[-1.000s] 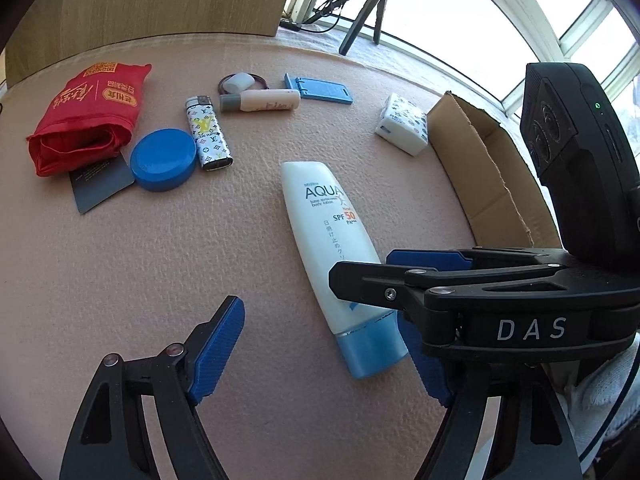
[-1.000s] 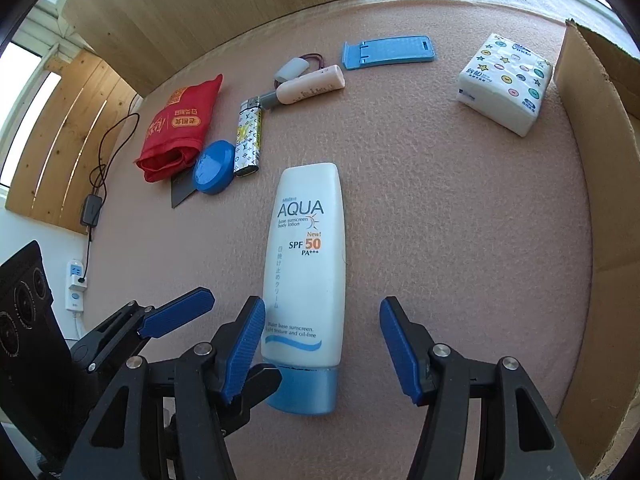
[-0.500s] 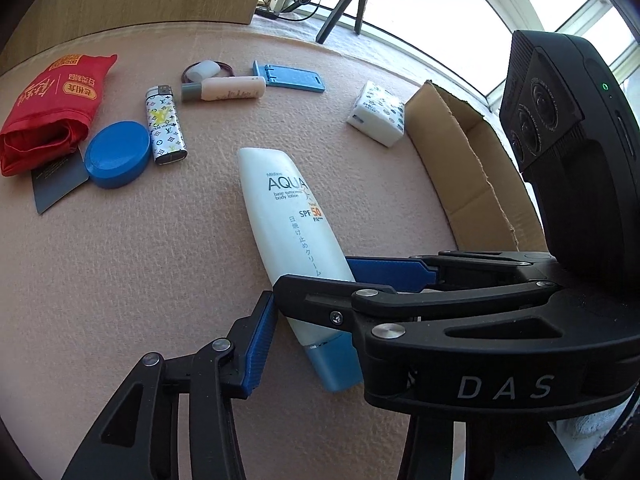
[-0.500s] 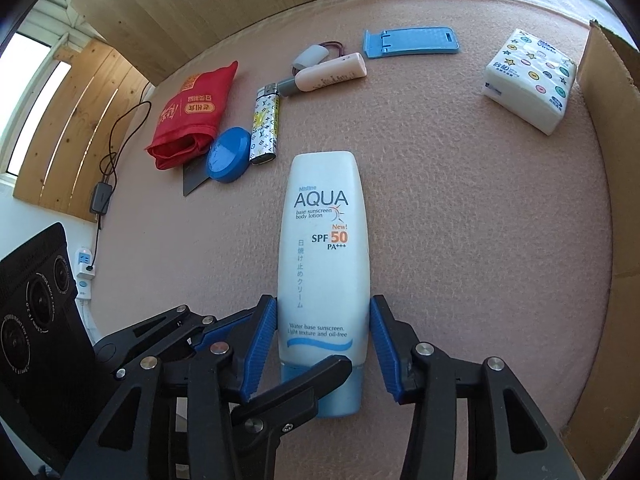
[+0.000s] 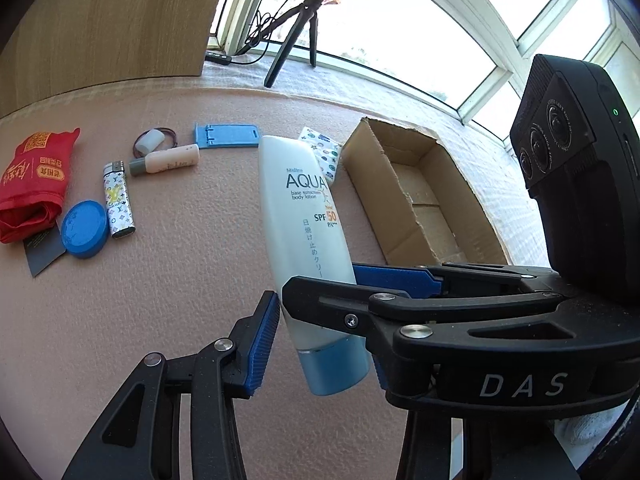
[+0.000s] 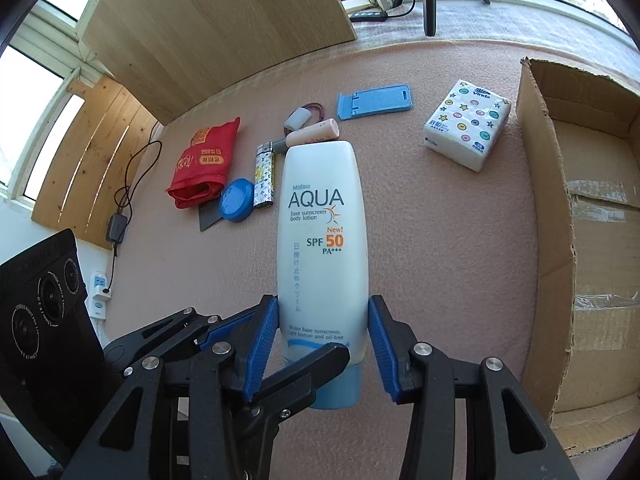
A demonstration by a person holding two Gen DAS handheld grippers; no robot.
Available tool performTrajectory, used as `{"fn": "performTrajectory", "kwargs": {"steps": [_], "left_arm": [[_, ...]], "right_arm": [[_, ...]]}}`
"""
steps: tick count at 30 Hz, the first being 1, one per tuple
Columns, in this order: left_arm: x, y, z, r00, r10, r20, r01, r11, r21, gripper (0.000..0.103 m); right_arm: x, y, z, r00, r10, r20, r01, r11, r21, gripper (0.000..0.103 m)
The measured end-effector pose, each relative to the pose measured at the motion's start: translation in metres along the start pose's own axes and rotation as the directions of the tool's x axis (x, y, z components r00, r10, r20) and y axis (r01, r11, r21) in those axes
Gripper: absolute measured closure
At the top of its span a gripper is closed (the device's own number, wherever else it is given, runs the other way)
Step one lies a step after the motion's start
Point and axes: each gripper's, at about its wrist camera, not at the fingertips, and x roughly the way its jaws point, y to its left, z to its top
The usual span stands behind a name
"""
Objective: Organize objects
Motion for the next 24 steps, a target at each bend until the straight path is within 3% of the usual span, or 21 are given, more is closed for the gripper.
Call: {"fn": "performTrajectory", "kwargs": {"steps": [14,24], "left_arm": [[0.039,-0.125,0.034,0.994,-0.112,-0.008,0.112,0.981,0.156,0.057],[0.069,-0.165,0.033,0.993,-0.11,-0.049,0.117,0.97,0.213,0.056]], "right_arm": [[-0.101,-0.079,-0.008,0.98,-0.119,0.162,0.101,0.988,0.113,0.061],[-0.124,-0.12,-0.02,0.966,-0.183,0.185,0.152,0.974,0.167,0.061]]}}
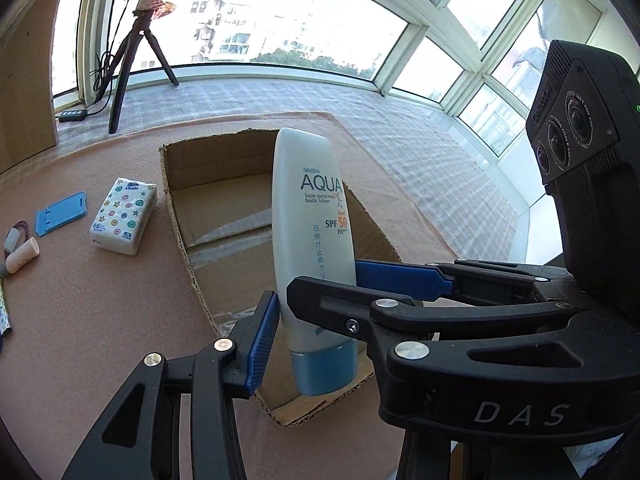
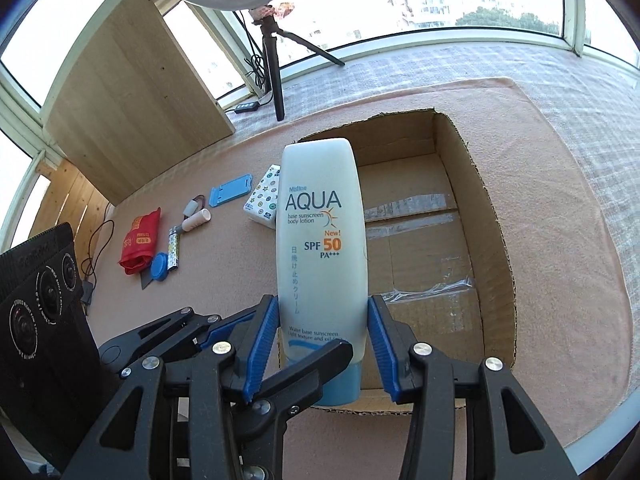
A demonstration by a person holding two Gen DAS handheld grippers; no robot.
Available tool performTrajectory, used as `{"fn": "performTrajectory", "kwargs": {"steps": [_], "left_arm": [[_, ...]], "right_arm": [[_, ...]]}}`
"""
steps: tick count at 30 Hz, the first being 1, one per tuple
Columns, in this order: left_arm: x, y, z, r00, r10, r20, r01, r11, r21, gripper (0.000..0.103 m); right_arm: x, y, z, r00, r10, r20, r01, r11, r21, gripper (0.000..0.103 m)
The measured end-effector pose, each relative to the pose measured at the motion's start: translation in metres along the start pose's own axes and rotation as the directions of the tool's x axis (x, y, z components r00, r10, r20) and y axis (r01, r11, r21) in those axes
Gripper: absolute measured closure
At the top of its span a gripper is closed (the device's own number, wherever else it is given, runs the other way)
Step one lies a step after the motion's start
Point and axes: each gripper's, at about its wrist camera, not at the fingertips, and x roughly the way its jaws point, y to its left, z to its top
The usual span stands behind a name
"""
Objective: Organize objects
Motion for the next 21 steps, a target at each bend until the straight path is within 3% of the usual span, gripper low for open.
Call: {"fn": "performTrajectory", "kwargs": {"steps": [1,3,5,7,14,21], "left_arm": [[0.002,-0.001,-0.001,1.0,0.003,-0.011,-0.003,1.0,0.01,0.054],[0.001,0.0,-0.003,0.999,0.048,-0.011,-0.047,0.999,0.022,0.037],[-0.004,0.004,-0.004,0.997,0.071,0.003,-0.071,0.997,0.013,0.031],[-0.006,0.013,-0.006,0.997,0.077,0.001,-0.077,0.997,-0.001,0.031],[-0.031,0.049,-0.017,0.991,0.136,0.009,-0.136,0.99,-0.043,0.03],[-0.076,0.122,-0.025,0.973,0.231,0.024,-0.223,0.959,-0.174,0.03]], "right_arm": [[-0.001,-0.001,0.0,1.0,-0.008,0.003,0.008,1.0,-0.001,0.06],[-0.003,-0.003,-0.001,0.999,-0.029,0.024,0.03,1.0,-0.01,0.058],[-0.005,-0.002,0.0,0.997,-0.068,0.038,0.069,0.997,-0.018,0.048],[-0.007,-0.001,-0.001,0.995,-0.087,0.056,0.088,0.996,-0.018,0.041],[-0.006,0.009,-0.006,0.994,-0.082,0.066,0.082,0.997,0.001,0.041],[-0.005,0.041,-0.013,0.993,-0.074,0.09,0.076,0.997,-0.019,0.041]]}}
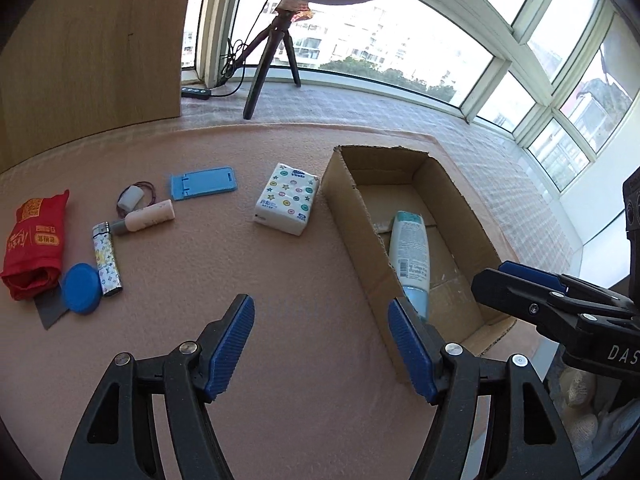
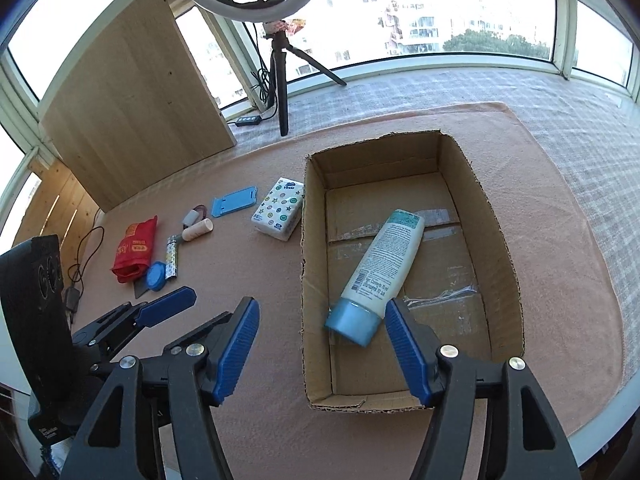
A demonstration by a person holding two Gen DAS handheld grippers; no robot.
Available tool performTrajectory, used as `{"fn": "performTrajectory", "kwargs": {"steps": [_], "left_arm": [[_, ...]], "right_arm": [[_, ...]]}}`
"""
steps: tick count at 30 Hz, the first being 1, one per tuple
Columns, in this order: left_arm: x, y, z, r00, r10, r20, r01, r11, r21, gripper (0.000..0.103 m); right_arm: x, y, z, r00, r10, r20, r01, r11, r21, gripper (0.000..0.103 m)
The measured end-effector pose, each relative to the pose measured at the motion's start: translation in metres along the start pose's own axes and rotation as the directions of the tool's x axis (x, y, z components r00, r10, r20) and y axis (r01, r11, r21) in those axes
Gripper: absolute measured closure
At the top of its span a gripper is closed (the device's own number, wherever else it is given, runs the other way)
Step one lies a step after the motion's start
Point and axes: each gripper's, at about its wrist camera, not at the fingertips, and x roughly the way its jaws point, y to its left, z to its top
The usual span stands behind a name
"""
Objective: Organize objects
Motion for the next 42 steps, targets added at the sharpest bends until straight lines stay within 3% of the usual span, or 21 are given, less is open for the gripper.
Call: {"fn": "performTrajectory", "kwargs": {"steps": [8,19,26,29,35,38,42], "left_arm": [[-0.032,0.102,0.007,0.988,0.154,0.017,-0.151,0.982,-0.109,0.028],[-0.03,0.213,0.043,0.949,0.316,-0.024,-0.314,0.93,-0.188,0.028],[-0.004,0.246,0.074,0.92,0.387,-0.06,-0.392,0.904,-0.173,0.024],[0.011,0.254,0.084,0.897,0.435,-0.079,-0.442,0.886,-0.138,0.022],[0.041,0.279,0.089,0.869,0.474,-0.141,-0.49,0.862,-0.125,0.022],[0.048,0.289,0.086,0.869,0.471,-0.15,-0.489,0.864,-0.121,0.015],[0.045,0.302,0.083,0.875,0.463,-0.145,-0.482,0.863,-0.152,0.014]], "right_arm": [[0.008,0.056,-0.01,1.0,0.024,0.006,-0.024,0.998,-0.051,0.041],[0.028,0.095,-0.031,0.998,0.047,-0.046,-0.049,0.997,-0.053,0.041],[0.036,0.098,-0.043,0.996,0.03,-0.078,-0.033,0.999,-0.028,0.041],[0.036,0.097,-0.045,0.996,0.018,-0.082,-0.019,1.0,-0.017,0.041],[0.036,0.085,-0.046,0.997,-0.005,-0.083,0.007,1.0,0.027,0.041],[0.036,0.078,-0.044,0.997,-0.01,-0.082,0.014,0.999,0.051,0.041],[0.038,0.074,-0.041,0.996,-0.016,-0.088,0.022,0.998,0.064,0.041]]}}
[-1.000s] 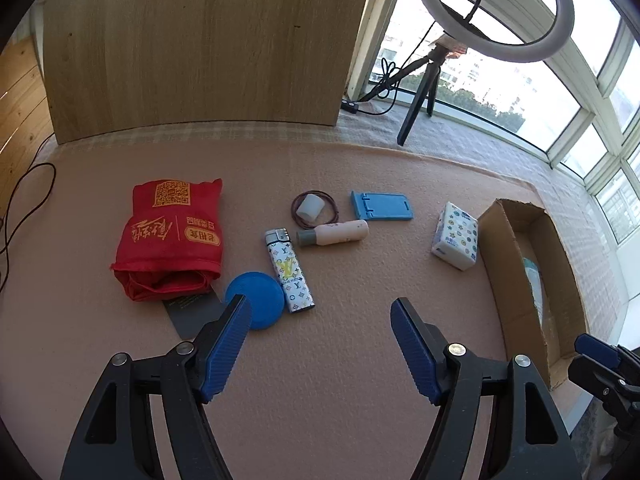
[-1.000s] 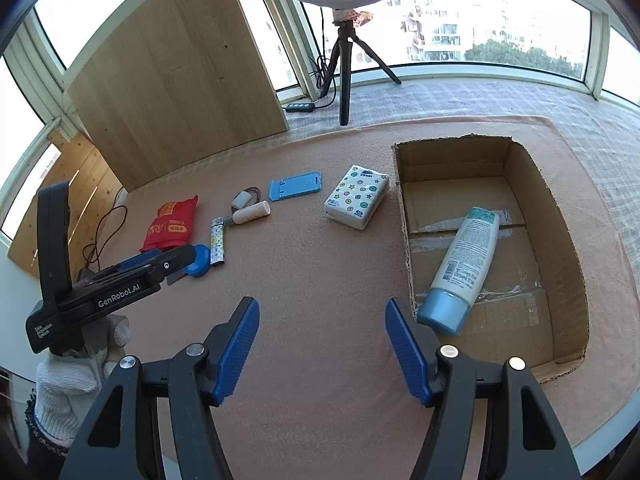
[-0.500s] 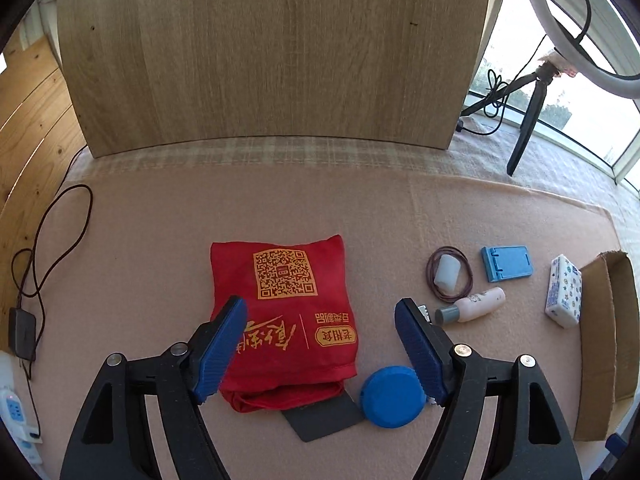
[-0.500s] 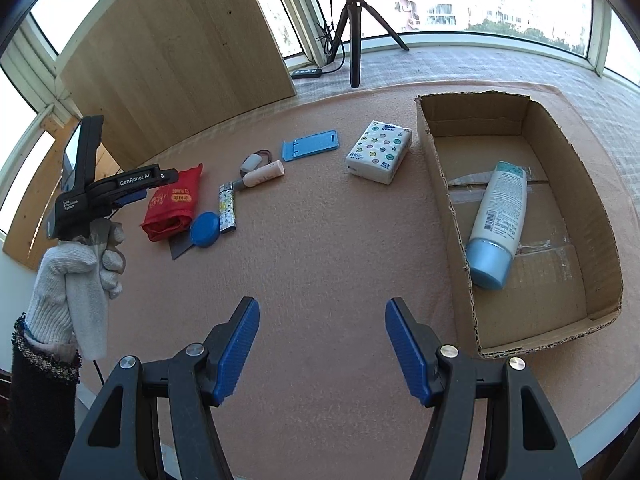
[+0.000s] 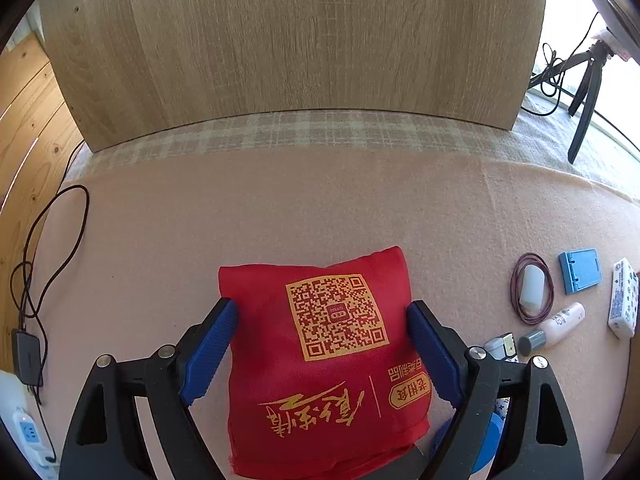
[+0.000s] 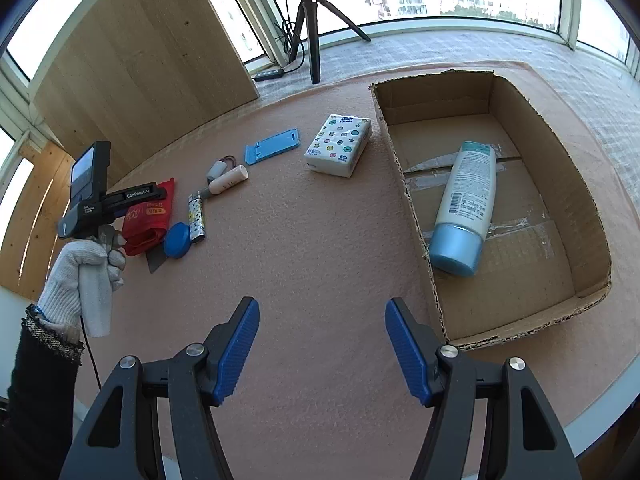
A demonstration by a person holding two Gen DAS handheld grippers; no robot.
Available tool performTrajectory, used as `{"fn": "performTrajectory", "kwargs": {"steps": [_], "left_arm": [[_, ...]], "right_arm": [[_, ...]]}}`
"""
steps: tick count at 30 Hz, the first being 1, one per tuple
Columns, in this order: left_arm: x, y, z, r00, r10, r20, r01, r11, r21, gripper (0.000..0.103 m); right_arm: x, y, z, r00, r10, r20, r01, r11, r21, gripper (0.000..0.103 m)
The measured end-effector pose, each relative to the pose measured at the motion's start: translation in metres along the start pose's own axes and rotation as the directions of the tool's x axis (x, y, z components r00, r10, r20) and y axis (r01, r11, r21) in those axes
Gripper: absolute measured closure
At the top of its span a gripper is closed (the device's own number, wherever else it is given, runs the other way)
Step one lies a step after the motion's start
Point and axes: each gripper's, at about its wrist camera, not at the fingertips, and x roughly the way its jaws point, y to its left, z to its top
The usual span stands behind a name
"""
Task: Organize objects
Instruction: 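Reach the left tool to the red bag and grasp it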
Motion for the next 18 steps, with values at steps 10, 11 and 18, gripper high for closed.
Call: {"fn": "performTrajectory", "kwargs": {"steps": [10,11,18], "left_arm": [[0.0,0.069,-0.021,0.997,-0.081,0.0,0.08,0.986,-0.146,0.016],[-0.001,0.073,-0.025,0.996,-0.084,0.002,0.083,0.986,-0.148,0.016],[-0.018,0.089,-0.067,0.994,-0.109,0.023,0.112,0.978,-0.175,0.017]], "right_arm": [[0.015,0.021,0.009,0.999,0.029,-0.027,-0.03,0.998,-0.057,0.041],[0.017,0.024,0.01,0.999,0.033,-0.031,-0.035,0.997,-0.062,0.041],[0.028,0.042,0.013,0.997,0.061,-0.051,-0.066,0.993,-0.1,0.041]]}}
